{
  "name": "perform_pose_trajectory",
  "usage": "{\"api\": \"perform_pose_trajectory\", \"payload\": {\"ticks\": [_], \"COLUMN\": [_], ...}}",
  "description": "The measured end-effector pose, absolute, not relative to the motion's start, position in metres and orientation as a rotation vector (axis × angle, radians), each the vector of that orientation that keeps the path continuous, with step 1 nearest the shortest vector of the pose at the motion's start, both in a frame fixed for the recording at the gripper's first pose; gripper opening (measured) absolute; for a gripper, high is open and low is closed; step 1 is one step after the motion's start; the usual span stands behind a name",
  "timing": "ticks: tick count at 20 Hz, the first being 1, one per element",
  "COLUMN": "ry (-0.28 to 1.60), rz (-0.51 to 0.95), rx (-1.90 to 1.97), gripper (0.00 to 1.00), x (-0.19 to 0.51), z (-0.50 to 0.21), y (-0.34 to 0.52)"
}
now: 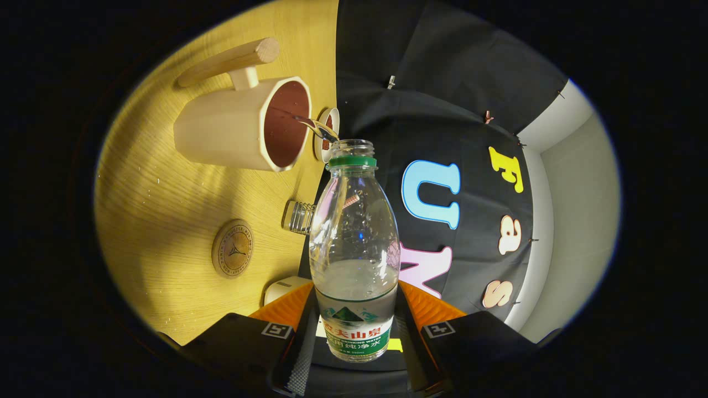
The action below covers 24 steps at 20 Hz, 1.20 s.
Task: Take the bottle from table, then pour the juice into the cup, finally place the bottle on the coaster
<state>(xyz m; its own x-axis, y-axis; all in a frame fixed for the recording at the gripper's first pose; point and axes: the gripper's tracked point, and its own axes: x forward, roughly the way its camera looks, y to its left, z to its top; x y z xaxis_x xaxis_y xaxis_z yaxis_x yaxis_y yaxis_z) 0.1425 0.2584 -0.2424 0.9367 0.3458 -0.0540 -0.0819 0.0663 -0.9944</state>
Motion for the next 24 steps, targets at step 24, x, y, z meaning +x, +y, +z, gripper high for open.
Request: {"api": "perform_pose_trajectory", "payload": {"ticks": [24], "ry": [-0.252], "rz": [0.411], "rx": [-1.662], "gripper": [0.7], "x": [0.15], "z": [-0.244], "y": [0.269]}}
